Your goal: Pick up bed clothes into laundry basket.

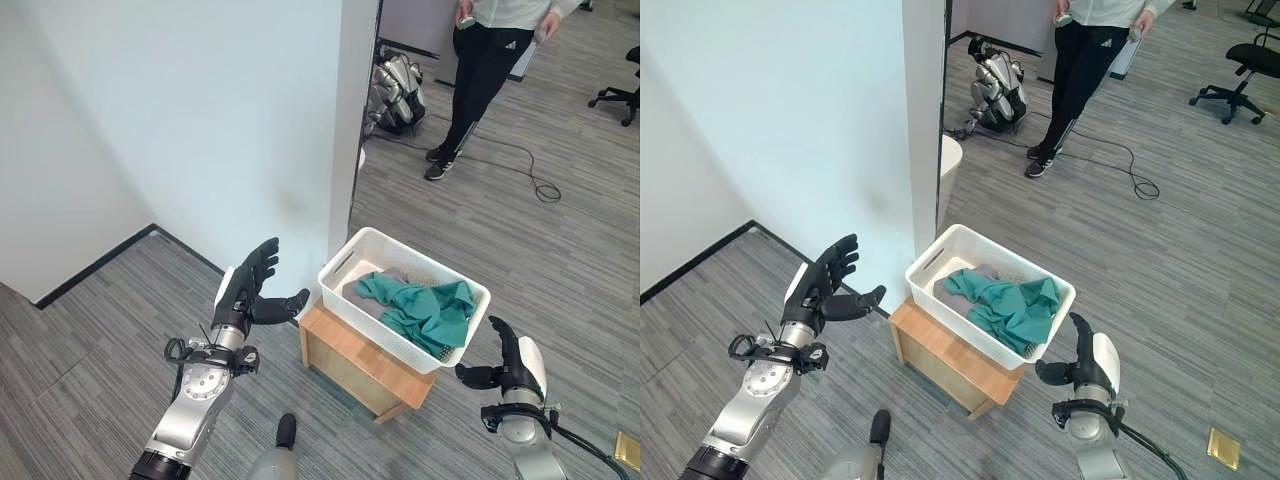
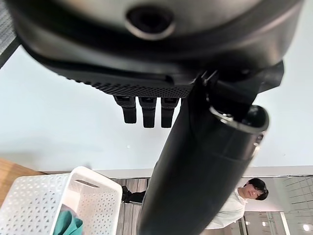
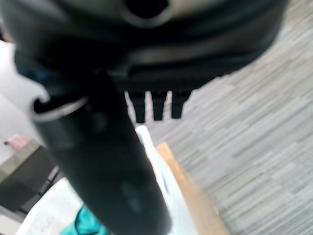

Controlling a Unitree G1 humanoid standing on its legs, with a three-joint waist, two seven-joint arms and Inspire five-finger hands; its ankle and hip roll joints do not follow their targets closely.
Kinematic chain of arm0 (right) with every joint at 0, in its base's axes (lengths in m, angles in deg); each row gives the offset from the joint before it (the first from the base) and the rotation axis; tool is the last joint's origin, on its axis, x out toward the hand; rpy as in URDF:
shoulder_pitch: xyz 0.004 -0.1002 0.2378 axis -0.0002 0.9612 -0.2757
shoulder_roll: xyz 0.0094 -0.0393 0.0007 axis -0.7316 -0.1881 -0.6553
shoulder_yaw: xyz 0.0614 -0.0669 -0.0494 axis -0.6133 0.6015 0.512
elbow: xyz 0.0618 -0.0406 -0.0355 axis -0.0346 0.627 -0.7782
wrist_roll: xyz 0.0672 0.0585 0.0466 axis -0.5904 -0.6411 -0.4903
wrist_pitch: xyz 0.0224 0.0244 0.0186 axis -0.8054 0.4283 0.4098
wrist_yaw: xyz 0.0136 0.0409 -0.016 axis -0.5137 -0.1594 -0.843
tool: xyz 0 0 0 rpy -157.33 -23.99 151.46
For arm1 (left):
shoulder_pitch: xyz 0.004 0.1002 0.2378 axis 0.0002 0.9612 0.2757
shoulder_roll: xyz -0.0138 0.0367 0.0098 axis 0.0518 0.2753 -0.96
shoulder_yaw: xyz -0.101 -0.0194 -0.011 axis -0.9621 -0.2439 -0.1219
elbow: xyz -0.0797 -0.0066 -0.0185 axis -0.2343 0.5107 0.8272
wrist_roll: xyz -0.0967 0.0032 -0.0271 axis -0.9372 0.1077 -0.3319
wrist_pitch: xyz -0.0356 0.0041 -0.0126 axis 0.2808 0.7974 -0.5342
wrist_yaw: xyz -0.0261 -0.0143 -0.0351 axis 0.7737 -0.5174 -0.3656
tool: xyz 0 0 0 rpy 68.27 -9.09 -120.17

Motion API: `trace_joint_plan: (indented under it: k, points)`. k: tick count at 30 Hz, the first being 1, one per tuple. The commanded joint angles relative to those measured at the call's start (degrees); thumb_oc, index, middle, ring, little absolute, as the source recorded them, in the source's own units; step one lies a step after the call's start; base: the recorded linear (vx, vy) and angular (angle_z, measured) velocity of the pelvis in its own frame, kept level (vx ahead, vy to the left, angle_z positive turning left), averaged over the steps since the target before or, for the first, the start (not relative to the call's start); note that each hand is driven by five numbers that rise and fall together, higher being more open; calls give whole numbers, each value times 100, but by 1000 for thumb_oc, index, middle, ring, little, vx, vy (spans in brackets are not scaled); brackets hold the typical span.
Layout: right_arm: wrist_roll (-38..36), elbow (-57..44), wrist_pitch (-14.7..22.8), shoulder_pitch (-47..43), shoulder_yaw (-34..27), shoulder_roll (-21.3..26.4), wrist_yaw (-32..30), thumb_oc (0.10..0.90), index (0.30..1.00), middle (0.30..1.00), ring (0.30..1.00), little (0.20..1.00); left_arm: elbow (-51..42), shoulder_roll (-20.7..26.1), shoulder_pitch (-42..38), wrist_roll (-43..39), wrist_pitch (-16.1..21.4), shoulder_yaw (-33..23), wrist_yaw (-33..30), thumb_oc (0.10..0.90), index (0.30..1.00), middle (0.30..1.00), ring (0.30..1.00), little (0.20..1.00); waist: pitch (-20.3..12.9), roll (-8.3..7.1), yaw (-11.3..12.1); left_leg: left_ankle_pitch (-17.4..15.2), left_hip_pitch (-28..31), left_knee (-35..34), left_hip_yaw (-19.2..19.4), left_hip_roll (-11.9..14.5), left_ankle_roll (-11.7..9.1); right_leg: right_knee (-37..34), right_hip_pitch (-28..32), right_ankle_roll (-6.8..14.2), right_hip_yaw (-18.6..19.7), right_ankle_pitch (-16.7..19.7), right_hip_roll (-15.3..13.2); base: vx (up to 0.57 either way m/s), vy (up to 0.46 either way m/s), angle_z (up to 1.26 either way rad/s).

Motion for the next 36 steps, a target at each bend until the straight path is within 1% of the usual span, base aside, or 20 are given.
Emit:
trace_joint_plan:
  k: [1,7,12,15,25,26,36]
  points:
    - [210,-610,452,-193,-232,280,-244,800,900,900,900,900,-126,-10,-432,21,686,-154,-63,800,900,900,900,900,-236,-37,108,-895,619,77,86,237,-111,37,-123,-200,54,-521,169,0,0,0]
    - [209,-748,522,-115,-182,220,-213,800,900,900,900,900,-100,7,-230,31,687,-204,-44,800,900,900,900,900,-242,-3,46,-914,682,88,113,250,-101,37,-92,-221,102,-545,182,0,0,0]
    - [145,-948,623,-98,-111,158,-149,800,900,900,900,900,-115,24,-3,-6,680,-260,32,800,900,900,900,900,-239,18,-50,-939,732,89,163,251,-96,40,-84,-229,176,-543,179,-5,2,-3]
    - [41,-1160,713,-49,-59,90,-56,800,900,900,900,900,-170,14,74,-30,694,-310,53,800,900,900,900,900,-272,26,-147,-959,777,81,222,267,-93,47,-80,-234,219,-544,171,-5,1,-8]
    - [-32,-1392,783,-184,34,128,3,800,900,900,900,900,-212,-17,61,-18,694,-228,97,800,900,900,900,900,-314,19,-266,-988,837,69,270,277,-98,59,-107,-237,303,-524,173,-3,1,-5]
    - [157,-1634,700,-210,191,51,-155,800,900,900,900,900,13,-118,-246,179,678,90,-38,800,900,900,900,900,-231,48,-663,-1107,927,32,523,214,-34,71,-313,-175,562,-372,136,-1,-1,-5]
    - [160,-1638,688,-254,213,57,-137,800,900,900,900,900,14,-134,-256,160,668,124,-35,800,900,900,900,900,-210,36,-690,-1138,922,32,539,198,-24,64,-349,-163,599,-348,114,11,1,-7]
